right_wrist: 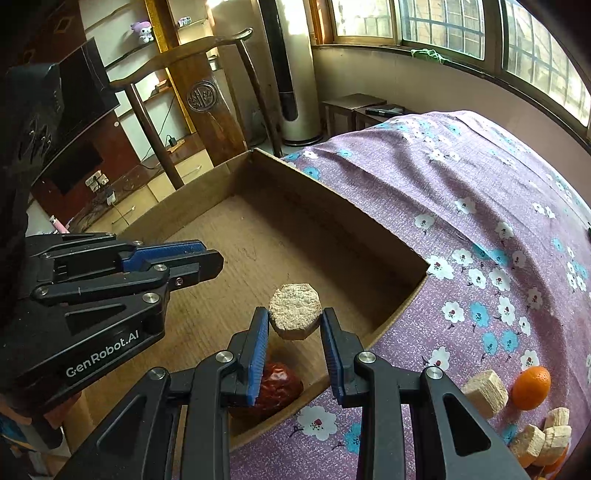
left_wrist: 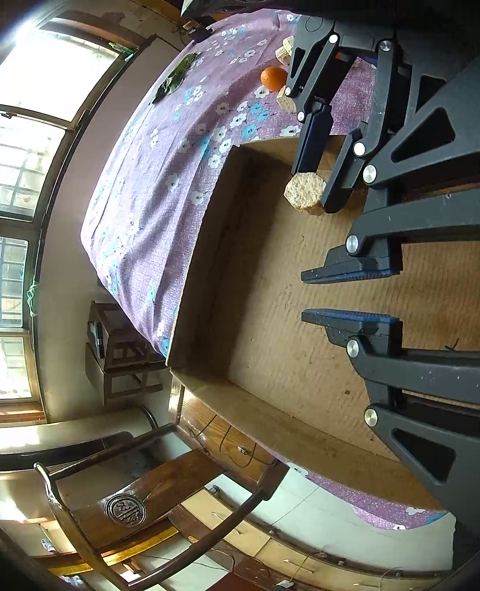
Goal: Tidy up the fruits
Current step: 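Carry the date and cake into the cardboard box and open both tools, then withdraw both open tools from the box back toward the fruit cluster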
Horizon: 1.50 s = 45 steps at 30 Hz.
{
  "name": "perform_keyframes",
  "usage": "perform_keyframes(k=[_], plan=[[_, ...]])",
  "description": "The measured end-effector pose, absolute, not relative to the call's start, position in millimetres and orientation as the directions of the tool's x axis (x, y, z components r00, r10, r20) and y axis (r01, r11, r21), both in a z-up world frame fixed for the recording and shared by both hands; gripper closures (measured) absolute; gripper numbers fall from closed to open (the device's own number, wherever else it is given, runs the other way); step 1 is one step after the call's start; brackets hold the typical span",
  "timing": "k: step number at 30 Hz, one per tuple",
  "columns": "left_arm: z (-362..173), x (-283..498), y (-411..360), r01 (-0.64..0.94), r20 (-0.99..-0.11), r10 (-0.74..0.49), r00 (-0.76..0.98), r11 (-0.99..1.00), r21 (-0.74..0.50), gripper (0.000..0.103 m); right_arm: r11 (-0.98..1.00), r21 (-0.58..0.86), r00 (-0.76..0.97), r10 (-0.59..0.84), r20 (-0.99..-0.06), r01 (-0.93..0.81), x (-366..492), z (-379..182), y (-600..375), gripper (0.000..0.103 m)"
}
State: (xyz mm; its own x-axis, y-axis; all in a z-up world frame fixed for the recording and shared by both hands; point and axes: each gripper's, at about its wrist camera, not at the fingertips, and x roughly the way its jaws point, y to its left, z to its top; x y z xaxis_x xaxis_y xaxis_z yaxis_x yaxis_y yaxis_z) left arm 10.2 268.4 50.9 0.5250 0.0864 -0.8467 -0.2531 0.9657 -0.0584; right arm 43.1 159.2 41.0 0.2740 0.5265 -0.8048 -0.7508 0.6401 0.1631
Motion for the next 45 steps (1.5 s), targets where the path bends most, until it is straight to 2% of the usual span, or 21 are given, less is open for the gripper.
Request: perform_keyframes(k=[2,5,7,8,11,13,16,18,22,24,30,35,45], plan=[[50.4,9.8,269.5,-0.264,-0.845,0.096,0.526,0.963,-0.055,0.068,0.644,0.151,0.284,0.52,-0.806,-0.75,43.2,40.6,161.4,0.071],[54.3,5.7,267.9,-0.272,-0.829,0.127,0.544,0.962,-0.031,0.053,0.647,0.139,0.3,0.52,-0.8,-0.75,40.9,44.9,159.8,0.069],[57.9,1.5,266.1,-0.283,-0.815,0.156,0.559,0.959,-0.01,0.045,0.652,0.139,0.314,0.526,-0.79,-0.745,39.0,49.8,155.4,0.058],[60.4,-1.5,265.2,-0.289,-0.807,0.167,0.566,0.957,-0.005,0.041,0.655,0.144,0.315,0.531,-0.787,-0.742,37.7,51.7,152.2,0.056],[66.8,-7.9,262.4,-0.299,-0.79,0.182,0.585,0.954,-0.001,0.033,0.665,0.154,0.335,0.545,-0.769,-0.731,30.9,59.7,139.7,0.053],[71.4,-13.1,258.9,-0.303,-0.777,0.195,0.599,0.953,0.005,0.029,0.682,0.141,0.37,0.545,-0.753,-0.718,24.6,66.2,127.4,0.043],[78.3,-21.4,250.2,-0.307,-0.754,0.213,0.622,0.952,0.015,0.02,0.713,0.128,0.424,0.54,-0.727,-0.689,15.0,77.0,105.3,0.035],[82.6,-27.3,243.2,-0.304,-0.739,0.218,0.638,0.952,0.018,0.019,0.726,0.14,0.448,0.551,-0.705,-0.673,7.9,84.1,87.8,0.032],[91.4,-38.0,224.0,-0.289,-0.707,0.221,0.672,0.957,0.024,0.018,0.755,0.143,0.521,0.563,-0.642,-0.64,-10.6,103.0,52.7,0.012],[94.6,-41.7,212.4,-0.27,-0.698,0.2,0.687,0.963,0.009,0.014,0.773,0.132,0.559,0.555,-0.616,-0.621,-20.4,110.9,37.6,0.008],[99.8,-46.4,171.9,-0.207,-0.679,0.143,0.72,0.978,-0.013,0.014,0.818,0.15,0.614,0.525,-0.59,-0.555,-39.1,120.1,-13.4,0.007],[96.0,-45.1,135.2,-0.139,-0.679,0.087,0.729,0.99,-0.022,0.014,0.858,0.187,0.642,0.488,-0.592,-0.479,-45.9,114.7,-62.1,0.007],[83.7,-46.3,93.3,-0.045,-0.674,-0.013,0.738,0.997,-0.068,0.014,0.912,0.157,0.678,0.389,-0.624,-0.379,-61.2,87.0,-122.6,0.007]])
